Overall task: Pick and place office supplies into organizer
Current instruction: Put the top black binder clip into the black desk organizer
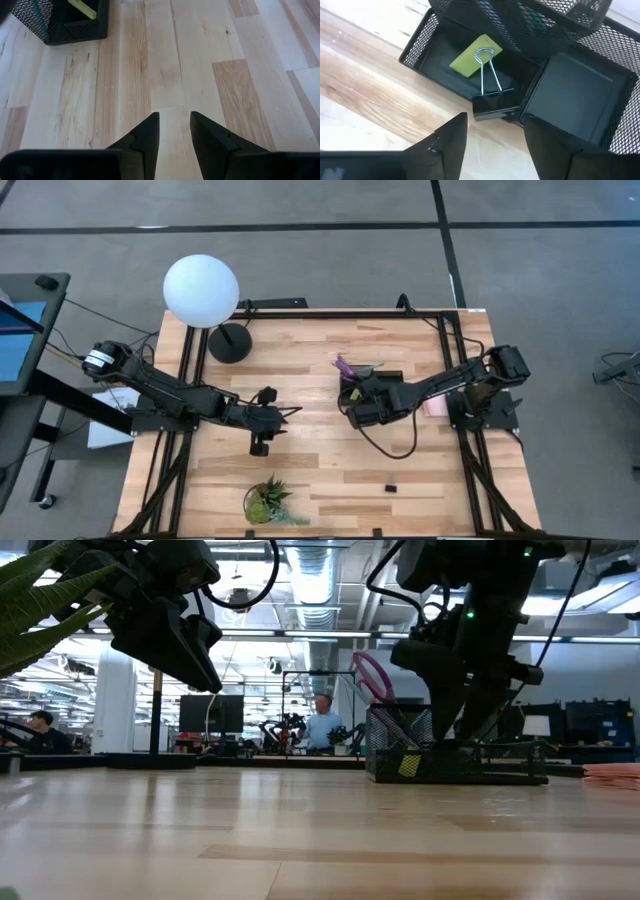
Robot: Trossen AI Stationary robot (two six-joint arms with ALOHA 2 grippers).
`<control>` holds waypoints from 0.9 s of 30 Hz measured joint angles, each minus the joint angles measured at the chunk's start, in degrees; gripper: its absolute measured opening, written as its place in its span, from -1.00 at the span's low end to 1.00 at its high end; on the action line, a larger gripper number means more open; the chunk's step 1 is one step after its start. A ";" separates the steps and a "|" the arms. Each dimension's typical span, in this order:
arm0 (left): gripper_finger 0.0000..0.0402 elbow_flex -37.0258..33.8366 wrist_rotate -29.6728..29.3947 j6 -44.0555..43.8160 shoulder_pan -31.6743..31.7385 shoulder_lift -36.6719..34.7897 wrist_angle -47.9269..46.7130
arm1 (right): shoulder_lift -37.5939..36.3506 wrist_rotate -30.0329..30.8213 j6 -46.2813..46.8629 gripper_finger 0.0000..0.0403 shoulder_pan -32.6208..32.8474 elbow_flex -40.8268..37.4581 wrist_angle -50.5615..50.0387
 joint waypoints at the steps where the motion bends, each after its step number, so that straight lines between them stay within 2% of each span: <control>1: -0.48 0.00 0.02 0.00 0.00 0.00 -0.02 | -0.06 -0.27 0.05 -0.10 0.20 0.01 -0.08; 7: -0.48 0.00 0.04 0.00 0.00 0.00 -0.02 | 0.05 3.93 -0.73 -0.37 1.68 2.34 -3.58; 18: -0.48 0.00 0.63 0.00 0.00 0.00 -0.09 | 0.05 -1.02 -0.82 -0.96 4.12 5.09 -3.25; 27: -0.48 0.00 0.63 -0.04 0.01 0.00 -0.09 | 1.81 -0.29 3.11 -0.99 4.46 3.90 -1.27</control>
